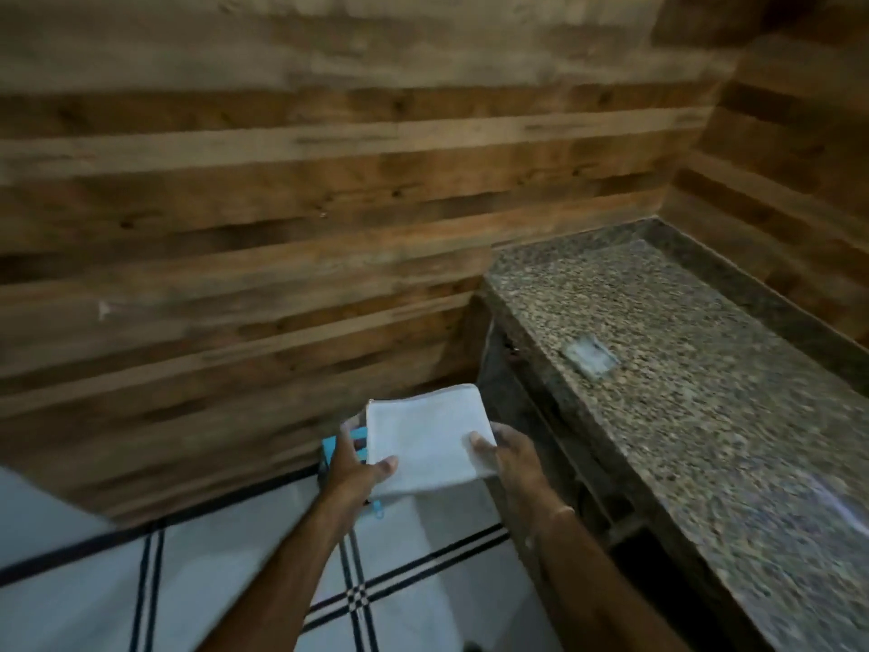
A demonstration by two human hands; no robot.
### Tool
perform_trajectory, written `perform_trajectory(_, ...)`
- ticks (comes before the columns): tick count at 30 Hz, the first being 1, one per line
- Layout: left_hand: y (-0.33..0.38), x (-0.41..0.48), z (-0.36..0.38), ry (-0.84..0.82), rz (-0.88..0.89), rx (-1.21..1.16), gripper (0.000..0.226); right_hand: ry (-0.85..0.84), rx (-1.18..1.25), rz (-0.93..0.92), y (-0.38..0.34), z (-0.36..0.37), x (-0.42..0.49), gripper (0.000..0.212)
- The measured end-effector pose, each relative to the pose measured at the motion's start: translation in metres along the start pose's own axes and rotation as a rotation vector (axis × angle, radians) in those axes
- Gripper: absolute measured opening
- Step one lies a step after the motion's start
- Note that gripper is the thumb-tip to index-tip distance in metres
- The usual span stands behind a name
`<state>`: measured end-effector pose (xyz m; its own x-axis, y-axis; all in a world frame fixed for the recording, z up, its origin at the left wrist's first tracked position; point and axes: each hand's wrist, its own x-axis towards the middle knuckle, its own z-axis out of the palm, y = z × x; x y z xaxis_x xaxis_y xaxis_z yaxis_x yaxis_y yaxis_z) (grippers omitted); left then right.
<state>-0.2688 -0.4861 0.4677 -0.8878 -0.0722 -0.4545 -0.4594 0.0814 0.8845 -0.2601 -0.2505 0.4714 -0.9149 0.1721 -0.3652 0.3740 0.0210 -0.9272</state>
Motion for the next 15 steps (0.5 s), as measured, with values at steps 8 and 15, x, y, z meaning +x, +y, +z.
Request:
perform_trajectory(8,-0.018,0.04,-0.05,0.131,-0.269,-0.27,0.026,-0.127,-0.083,0.11,0.0,0.074,0.06,0.036)
perform_trajectory(15,-0.051,0.107,-0.067,0.368,-0.378,-0.201,0.01,-0.065,-0.29,0.234,0.056,0.127,0.138,0.02)
